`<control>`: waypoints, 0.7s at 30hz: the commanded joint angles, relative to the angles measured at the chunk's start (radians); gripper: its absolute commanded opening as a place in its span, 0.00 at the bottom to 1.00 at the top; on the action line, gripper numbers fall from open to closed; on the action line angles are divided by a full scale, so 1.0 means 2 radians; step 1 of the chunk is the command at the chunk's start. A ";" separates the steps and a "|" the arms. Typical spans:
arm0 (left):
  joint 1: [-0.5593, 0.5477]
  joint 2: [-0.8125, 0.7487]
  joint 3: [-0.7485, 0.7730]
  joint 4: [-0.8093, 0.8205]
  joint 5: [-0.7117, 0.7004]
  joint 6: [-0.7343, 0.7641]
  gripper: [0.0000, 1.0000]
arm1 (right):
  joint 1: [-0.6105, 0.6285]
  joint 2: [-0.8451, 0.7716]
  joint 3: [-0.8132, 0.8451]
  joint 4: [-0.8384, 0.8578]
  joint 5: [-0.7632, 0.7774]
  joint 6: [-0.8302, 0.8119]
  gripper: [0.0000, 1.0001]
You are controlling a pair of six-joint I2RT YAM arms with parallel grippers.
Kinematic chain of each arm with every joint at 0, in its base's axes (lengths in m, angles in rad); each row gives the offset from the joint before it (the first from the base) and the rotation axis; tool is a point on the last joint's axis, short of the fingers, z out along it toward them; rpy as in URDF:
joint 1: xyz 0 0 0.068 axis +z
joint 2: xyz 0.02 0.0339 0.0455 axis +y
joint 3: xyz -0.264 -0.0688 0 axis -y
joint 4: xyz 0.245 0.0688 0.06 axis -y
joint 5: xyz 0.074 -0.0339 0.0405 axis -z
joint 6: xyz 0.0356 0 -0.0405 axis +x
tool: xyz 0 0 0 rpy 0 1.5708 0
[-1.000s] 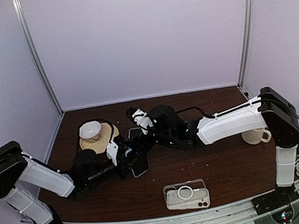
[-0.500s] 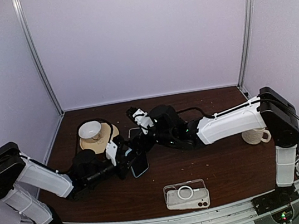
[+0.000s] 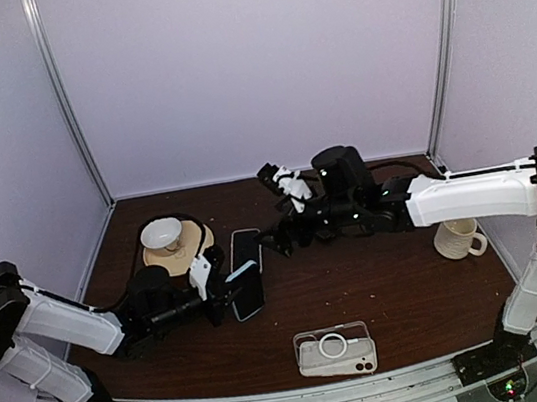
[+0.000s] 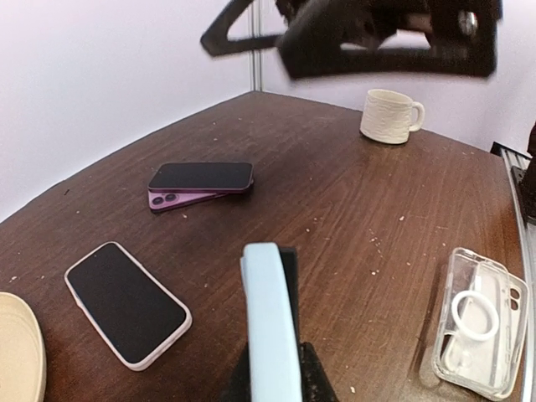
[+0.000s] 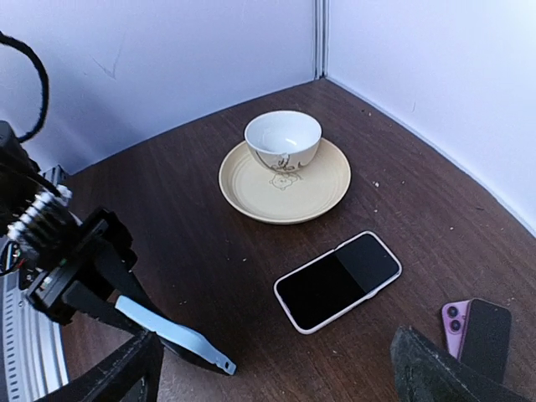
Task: Put the phone into the phone case
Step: Press the phone case against the phone.
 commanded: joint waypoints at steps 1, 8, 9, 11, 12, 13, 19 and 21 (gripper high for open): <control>0.000 -0.040 0.030 -0.047 0.063 0.024 0.00 | -0.017 -0.079 -0.027 -0.049 -0.071 -0.021 0.99; 0.000 -0.112 0.114 -0.173 0.162 0.048 0.00 | -0.017 -0.156 -0.041 -0.108 -0.111 -0.047 0.99; 0.000 -0.119 0.122 -0.181 0.174 0.045 0.00 | -0.017 -0.163 -0.043 -0.104 -0.129 -0.046 0.99; 0.000 -0.133 0.140 -0.191 0.195 0.038 0.00 | -0.017 -0.172 -0.040 -0.101 -0.161 -0.041 0.99; 0.001 -0.139 0.151 -0.202 0.206 0.035 0.00 | -0.015 -0.176 -0.037 -0.102 -0.173 -0.039 0.98; 0.001 -0.143 0.162 -0.210 0.216 0.033 0.00 | -0.015 -0.179 -0.034 -0.106 -0.181 -0.038 0.98; -0.001 -0.150 0.205 -0.234 0.255 0.029 0.00 | -0.010 -0.174 -0.025 -0.094 -0.213 -0.038 0.87; -0.001 -0.150 0.214 -0.239 0.256 0.031 0.00 | -0.008 -0.166 -0.015 -0.097 -0.224 -0.033 0.78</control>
